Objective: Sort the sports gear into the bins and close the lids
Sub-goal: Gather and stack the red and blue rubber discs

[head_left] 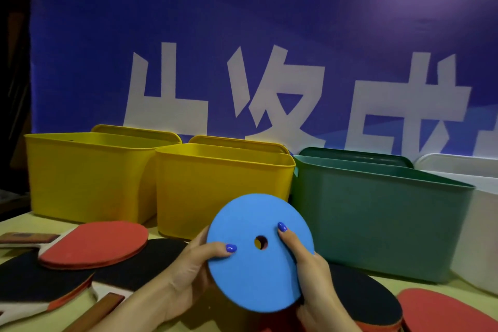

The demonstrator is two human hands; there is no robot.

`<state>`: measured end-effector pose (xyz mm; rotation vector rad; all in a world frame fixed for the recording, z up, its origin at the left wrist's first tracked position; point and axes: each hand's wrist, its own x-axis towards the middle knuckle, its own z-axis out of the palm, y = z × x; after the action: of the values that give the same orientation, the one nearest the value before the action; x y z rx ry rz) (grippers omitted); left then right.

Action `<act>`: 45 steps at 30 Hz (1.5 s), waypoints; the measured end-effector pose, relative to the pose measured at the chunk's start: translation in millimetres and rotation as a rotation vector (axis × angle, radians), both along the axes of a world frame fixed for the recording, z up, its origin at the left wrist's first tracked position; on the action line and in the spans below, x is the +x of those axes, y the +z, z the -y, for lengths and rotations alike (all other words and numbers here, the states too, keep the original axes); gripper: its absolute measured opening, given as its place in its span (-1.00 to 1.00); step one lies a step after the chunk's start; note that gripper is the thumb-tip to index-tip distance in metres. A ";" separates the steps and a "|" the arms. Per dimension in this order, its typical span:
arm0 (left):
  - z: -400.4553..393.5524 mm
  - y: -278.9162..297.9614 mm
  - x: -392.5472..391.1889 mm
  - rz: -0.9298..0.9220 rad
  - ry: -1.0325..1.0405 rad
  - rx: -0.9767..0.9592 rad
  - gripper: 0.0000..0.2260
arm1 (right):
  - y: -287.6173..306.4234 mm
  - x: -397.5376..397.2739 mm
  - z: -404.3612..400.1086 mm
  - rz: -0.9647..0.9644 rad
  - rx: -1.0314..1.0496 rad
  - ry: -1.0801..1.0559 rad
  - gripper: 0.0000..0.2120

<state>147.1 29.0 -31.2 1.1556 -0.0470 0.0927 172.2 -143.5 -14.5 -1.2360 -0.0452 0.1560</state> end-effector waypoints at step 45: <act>-10.5 -10.0 10.3 0.361 0.593 1.326 -0.91 | 174.8 35.4 44.0 0.381 0.010 -0.293 -0.77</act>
<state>157.4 39.6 -41.2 2.4356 -0.0884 0.8998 207.5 -187.5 160.3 -1.2346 -0.1937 -0.3355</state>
